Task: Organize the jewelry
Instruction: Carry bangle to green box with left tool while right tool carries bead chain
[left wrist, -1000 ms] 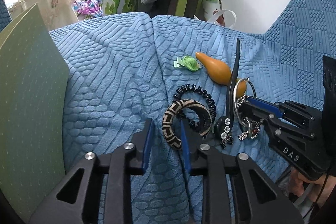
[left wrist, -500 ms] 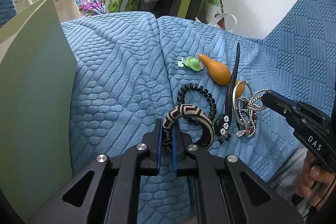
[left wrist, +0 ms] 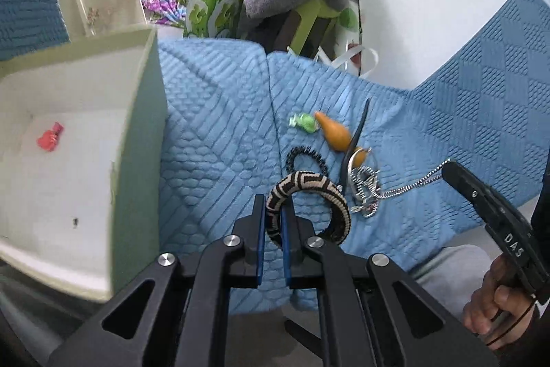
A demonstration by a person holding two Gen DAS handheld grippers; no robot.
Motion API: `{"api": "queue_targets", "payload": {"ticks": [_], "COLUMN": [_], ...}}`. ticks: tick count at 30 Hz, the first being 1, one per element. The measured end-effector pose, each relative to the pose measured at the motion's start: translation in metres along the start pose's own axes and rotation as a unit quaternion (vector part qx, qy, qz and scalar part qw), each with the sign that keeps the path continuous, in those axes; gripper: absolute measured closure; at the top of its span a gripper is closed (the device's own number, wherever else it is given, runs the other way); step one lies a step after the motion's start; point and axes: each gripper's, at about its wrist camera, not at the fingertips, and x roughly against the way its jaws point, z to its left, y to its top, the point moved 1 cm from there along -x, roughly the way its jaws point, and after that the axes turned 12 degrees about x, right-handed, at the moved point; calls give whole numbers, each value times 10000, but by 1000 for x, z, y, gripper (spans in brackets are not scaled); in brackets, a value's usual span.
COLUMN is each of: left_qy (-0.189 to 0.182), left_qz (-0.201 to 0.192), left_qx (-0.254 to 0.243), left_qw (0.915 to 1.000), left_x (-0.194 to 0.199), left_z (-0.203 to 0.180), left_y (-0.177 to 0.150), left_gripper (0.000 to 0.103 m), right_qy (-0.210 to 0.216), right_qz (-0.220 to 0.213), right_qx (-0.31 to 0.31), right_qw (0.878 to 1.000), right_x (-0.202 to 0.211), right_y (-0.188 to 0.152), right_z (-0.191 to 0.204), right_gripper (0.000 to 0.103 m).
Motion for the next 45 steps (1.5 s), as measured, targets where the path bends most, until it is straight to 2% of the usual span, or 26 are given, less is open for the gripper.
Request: {"api": "queue_targets", "payload": {"ticks": [6, 11, 23, 36, 42, 45], "left_qy": [-10, -24, -6, 192, 281, 291], "left_qz": [-127, -256, -460, -950, -1067, -1070], "left_qx": [-127, -200, -243, -84, 131, 209], "left_qw": [9998, 9995, 9986, 9953, 9938, 9936], "left_x": [36, 60, 113, 179, 193, 195], "left_z": [-11, -17, -8, 42, 75, 90], "left_y": [11, 24, 54, 93, 105, 106], "left_gripper": [95, 95, 95, 95, 95, 95], "right_qy": [-171, -299, -456, 80, 409, 553], "right_qz": [17, -158, -470, -715, -853, -825], "right_qx": [-13, -16, 296, 675, 892, 969], "right_qw": [9999, 9994, 9974, 9951, 9915, 9903], "right_x": [22, 46, 84, 86, 80, 70], "right_y": [21, 41, 100, 175, 211, 216], "right_z": [11, 19, 55, 138, 179, 196], "right_gripper": [97, 97, 97, 97, 97, 97]}}
